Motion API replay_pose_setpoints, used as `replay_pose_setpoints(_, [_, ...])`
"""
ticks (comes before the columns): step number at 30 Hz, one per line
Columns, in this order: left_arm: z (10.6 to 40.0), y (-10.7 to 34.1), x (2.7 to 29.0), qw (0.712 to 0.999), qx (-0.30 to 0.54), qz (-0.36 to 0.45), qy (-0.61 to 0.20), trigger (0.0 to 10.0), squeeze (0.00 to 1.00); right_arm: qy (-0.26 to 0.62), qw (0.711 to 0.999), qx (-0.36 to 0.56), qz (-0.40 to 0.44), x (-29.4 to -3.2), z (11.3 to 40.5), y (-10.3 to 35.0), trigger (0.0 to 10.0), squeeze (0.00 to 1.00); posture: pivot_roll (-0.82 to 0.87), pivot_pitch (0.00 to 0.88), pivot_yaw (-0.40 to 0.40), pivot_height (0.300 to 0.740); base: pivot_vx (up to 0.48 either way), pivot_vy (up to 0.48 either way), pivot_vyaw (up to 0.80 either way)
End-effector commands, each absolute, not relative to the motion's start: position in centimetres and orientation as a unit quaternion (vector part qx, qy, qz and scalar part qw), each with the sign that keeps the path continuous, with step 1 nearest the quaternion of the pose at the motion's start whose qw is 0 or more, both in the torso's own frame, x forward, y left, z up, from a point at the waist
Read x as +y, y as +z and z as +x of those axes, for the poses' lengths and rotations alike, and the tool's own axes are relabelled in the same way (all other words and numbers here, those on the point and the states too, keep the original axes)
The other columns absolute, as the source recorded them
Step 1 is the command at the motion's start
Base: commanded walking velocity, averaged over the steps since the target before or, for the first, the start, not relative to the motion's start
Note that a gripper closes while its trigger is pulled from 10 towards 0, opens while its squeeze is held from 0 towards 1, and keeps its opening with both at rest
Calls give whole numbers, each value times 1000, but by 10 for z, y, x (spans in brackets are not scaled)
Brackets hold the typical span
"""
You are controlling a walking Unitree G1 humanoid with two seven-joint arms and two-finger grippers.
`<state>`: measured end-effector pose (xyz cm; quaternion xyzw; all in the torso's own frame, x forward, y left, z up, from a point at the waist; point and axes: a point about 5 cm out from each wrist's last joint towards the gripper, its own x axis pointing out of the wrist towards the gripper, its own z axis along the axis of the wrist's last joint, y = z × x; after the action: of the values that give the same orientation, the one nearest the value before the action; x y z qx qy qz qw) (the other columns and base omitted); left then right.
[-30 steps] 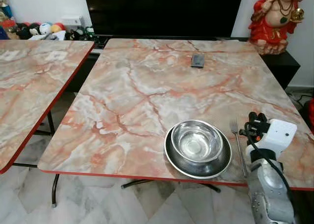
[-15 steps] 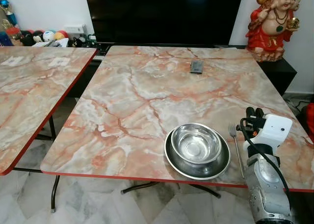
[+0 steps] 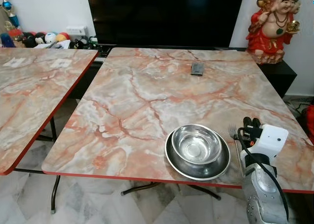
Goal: Setting the table
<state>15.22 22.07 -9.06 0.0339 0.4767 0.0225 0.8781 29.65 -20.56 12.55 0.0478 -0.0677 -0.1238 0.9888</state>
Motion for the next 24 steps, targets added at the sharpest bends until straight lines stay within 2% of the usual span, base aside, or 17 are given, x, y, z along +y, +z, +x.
replay_pose_setpoints(1, [142,-94,223,868,494,34,26,10000,0,-117,989,-78,45,-205,295,130,10000,0,-22,0,-4,740,0,480,0])
replay_pose_setpoints(24, [133,-97,223,865,501,35,22,10000,0,-99,991,-78,45,-196,297,130,10000,0,-23,0,-3,740,0,480,0])
